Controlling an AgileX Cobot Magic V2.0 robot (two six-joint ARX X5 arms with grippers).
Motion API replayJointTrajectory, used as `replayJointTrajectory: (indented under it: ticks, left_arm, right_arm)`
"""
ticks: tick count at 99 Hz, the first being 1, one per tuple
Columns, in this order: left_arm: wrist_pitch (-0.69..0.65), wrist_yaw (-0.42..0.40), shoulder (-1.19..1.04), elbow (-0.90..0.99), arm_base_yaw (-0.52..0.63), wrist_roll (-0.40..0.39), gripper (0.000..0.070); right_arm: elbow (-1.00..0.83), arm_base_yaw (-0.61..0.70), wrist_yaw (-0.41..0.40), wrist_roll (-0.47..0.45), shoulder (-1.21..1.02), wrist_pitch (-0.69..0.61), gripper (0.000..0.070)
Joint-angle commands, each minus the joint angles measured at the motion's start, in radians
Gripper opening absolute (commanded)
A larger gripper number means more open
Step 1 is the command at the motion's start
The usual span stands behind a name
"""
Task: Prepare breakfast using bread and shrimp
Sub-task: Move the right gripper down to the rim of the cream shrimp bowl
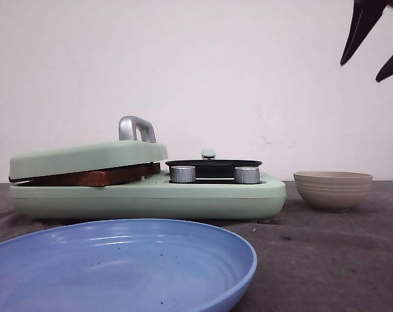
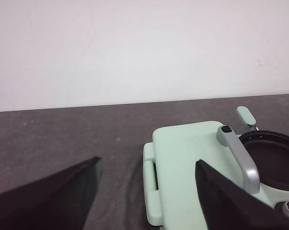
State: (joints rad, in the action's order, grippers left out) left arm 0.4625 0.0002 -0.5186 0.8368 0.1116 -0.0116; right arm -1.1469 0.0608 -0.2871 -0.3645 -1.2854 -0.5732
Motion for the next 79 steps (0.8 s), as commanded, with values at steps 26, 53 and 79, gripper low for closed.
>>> replayJointTrajectory:
  ticks: [26,53,79]
  left_arm:
    - [-0.025,0.016,-0.003,0.013,-0.001,0.005,0.0364]
    - [-0.038,0.027,-0.004,0.013,0.0,0.009,0.0365]
    - [-0.036,0.027,-0.004,0.013,0.0,0.009,0.0365]
  right_arm:
    - [-0.08,-0.055,0.001,0.016,-0.256,0.012,0.0361]
    - [-0.08,-0.065,0.003,0.008,-0.424,0.091,0.036]
    - [-0.081,-0.065,-0.002,-0.021,-0.53,0.148,0.036]
